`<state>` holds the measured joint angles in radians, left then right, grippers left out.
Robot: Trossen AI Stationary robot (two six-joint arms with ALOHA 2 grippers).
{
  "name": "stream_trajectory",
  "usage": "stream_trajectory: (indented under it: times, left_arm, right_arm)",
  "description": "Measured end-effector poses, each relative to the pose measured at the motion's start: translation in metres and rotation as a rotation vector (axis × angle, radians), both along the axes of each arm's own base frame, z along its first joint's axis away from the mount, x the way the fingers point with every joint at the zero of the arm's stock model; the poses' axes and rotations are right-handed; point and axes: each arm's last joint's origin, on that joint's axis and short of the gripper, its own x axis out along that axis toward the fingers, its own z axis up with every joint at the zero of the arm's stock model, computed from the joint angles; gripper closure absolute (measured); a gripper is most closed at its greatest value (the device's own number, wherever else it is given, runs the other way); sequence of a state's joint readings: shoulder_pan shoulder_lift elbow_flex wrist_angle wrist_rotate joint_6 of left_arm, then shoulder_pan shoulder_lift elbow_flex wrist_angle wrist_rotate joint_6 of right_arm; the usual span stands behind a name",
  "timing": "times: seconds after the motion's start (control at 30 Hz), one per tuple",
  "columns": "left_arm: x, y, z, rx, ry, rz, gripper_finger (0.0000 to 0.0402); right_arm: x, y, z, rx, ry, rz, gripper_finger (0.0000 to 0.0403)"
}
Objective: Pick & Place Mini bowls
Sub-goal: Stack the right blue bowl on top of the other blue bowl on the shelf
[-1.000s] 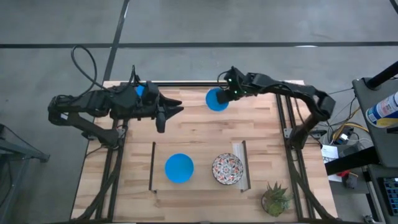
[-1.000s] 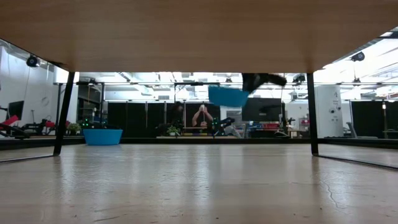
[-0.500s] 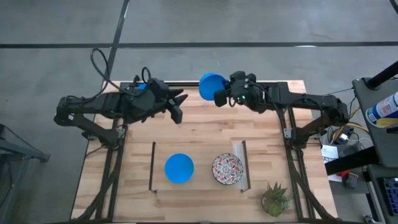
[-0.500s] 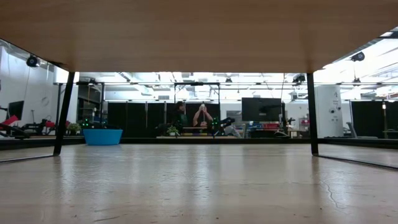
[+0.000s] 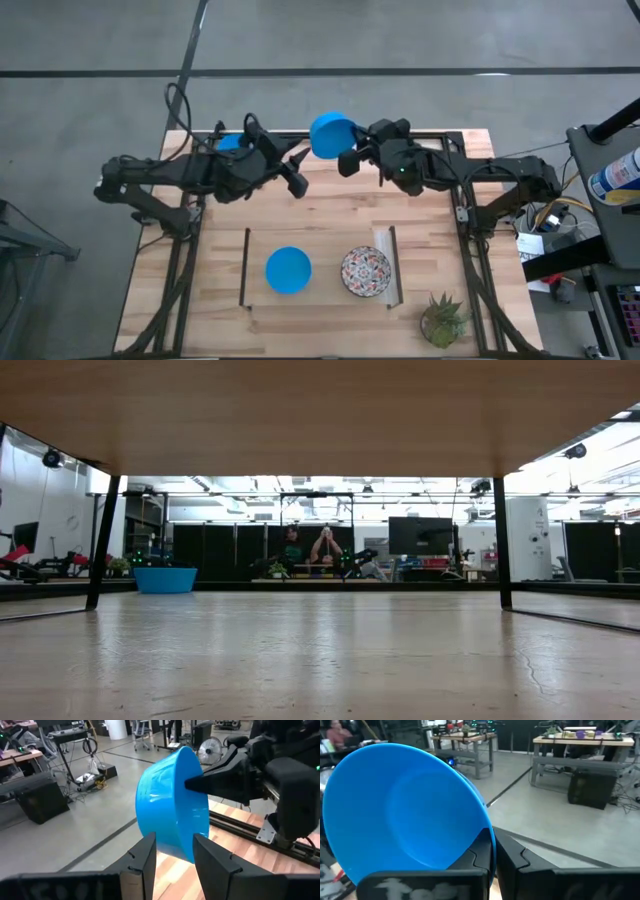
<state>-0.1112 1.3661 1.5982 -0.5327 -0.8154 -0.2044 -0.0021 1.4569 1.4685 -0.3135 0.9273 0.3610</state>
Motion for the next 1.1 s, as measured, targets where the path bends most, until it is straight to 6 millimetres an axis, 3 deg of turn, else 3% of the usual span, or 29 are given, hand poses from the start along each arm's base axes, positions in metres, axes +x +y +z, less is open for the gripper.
stream_trajectory:
  times: [0.83,0.97,1.1]
  left_arm:
    - [0.005,0.013,0.001,0.132,0.071,0.102,0.0283]
    - [0.002,0.014,0.003,0.135,0.071,0.103,0.031]
    - [0.001,0.015,0.003,0.153,0.087,0.127,0.0365]
  right_arm:
    - [0.023,0.01,0.011,0.008,-0.085,0.012,0.0394]
    - [0.024,0.01,0.01,0.01,-0.085,0.013,0.0394]
    - [0.023,0.011,0.011,0.021,-0.092,0.045,0.0394]
